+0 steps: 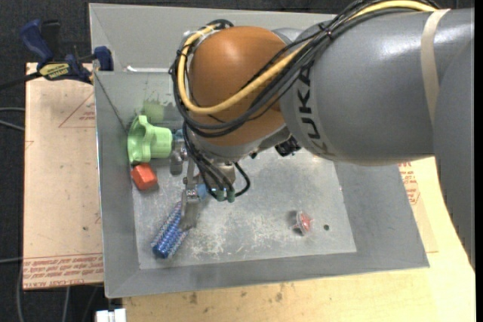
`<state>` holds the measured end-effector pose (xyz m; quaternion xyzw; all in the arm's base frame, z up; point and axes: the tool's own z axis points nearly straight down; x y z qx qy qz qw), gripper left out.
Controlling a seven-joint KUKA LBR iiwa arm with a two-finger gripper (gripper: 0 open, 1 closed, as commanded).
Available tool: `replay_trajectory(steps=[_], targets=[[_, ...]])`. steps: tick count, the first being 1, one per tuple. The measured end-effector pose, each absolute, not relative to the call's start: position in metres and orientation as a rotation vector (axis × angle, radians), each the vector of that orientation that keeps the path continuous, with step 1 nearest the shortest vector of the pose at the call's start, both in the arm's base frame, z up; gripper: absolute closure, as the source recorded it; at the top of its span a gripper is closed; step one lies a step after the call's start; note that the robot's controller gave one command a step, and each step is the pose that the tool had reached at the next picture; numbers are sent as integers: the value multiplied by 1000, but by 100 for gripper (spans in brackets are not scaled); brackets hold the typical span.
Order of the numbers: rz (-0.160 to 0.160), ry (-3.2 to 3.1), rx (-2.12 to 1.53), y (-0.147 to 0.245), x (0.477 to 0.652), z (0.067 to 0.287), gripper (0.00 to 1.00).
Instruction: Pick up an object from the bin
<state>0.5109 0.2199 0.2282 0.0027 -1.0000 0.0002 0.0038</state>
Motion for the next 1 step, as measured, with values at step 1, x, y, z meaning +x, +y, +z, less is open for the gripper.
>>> replay_trajectory(steps=[1], targets=[[4, -3129, 156, 198, 482, 134, 0]])
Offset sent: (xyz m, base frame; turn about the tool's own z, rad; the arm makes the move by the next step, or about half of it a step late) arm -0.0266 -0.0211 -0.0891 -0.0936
